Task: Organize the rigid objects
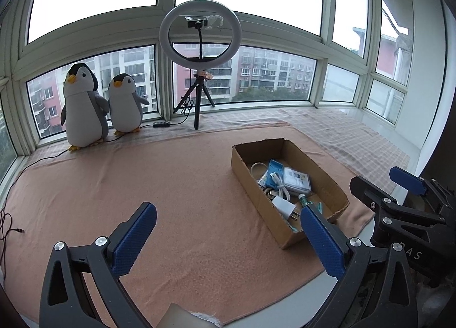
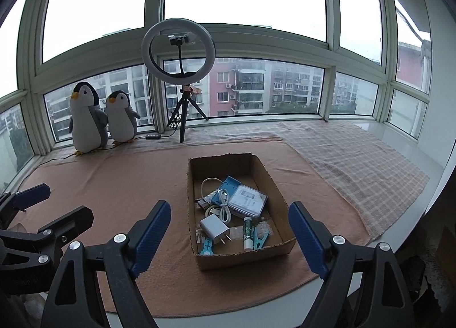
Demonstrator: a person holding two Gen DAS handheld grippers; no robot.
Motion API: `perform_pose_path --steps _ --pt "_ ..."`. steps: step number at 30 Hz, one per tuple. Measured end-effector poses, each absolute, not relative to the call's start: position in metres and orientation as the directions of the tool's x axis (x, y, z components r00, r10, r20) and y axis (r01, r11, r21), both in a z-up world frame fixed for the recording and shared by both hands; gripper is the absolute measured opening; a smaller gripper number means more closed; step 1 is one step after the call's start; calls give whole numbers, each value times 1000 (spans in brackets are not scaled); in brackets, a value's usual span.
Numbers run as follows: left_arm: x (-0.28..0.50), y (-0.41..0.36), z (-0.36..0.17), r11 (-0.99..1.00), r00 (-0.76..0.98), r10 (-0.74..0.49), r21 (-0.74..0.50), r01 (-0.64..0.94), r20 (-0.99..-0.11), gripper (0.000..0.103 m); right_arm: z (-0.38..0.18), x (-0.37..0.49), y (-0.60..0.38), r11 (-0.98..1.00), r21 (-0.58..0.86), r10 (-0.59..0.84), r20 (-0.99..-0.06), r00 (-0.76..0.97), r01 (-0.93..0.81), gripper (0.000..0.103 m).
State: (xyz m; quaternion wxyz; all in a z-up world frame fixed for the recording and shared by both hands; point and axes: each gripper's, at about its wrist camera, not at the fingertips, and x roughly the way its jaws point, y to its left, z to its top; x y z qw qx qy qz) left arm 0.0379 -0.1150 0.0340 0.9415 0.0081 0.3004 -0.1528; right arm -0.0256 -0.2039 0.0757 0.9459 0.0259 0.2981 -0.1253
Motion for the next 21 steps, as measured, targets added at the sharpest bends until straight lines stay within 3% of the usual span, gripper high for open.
perform_pose_path --steps 21 --pt "40 -110 33 952 767 -288 -86 294 -573 102 73 -23 -207 967 -26 -221 -582 783 254 82"
